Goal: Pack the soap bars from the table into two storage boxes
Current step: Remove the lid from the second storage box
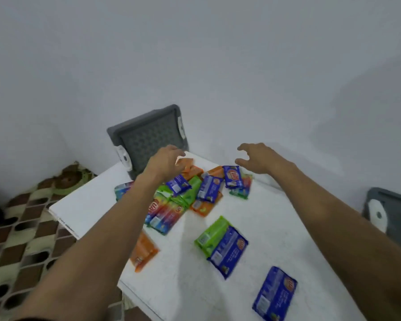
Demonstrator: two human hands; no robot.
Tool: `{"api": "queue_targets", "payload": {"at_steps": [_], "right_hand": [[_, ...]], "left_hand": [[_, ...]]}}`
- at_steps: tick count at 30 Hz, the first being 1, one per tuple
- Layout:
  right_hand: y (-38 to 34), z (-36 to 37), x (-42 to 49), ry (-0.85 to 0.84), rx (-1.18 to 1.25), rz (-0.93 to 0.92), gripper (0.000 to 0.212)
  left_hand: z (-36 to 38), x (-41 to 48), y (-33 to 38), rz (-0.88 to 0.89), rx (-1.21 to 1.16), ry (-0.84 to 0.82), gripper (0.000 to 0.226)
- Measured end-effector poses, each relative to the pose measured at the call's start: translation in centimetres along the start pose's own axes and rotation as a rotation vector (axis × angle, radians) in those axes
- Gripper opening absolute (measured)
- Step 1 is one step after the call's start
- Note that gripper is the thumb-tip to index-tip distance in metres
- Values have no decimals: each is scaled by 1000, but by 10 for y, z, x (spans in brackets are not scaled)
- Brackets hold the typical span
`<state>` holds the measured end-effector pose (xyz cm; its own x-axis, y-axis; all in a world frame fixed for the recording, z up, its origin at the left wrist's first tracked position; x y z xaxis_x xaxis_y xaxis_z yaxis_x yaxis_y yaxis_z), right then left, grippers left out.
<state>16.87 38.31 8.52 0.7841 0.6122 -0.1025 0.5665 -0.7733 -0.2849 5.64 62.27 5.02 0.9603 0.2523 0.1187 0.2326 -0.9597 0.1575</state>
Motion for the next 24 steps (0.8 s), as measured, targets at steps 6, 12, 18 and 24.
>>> {"api": "queue_targets", "payload": {"at_steps": [6, 12, 18, 24], "right_hand": [[-111, 9, 100, 25, 1, -213, 58], [-195, 19, 172, 46, 44, -337, 68], [-238, 36, 221, 2, 19, -400, 68], [-238, 51, 242, -56, -59, -345, 65]], "left_hand": [[-55, -10, -100, -274, 11, 303, 34], [-53, -15, -159, -588, -148, 453, 49], [-30, -3, -182, -769, -417, 381, 49], [-4, 8, -191, -846, -643, 362, 42]]}}
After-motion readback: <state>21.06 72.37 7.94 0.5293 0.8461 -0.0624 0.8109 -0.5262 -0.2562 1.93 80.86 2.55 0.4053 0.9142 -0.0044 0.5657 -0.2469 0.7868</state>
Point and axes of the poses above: each hand's wrist, its own x-axis towards the middle knuckle, its own z-axis out of the palm, y = z × x, the point moved 6 cm from there along x, towards the middle knuckle, and after that the axes turned 7 degrees about x, right-handed, at the moved point
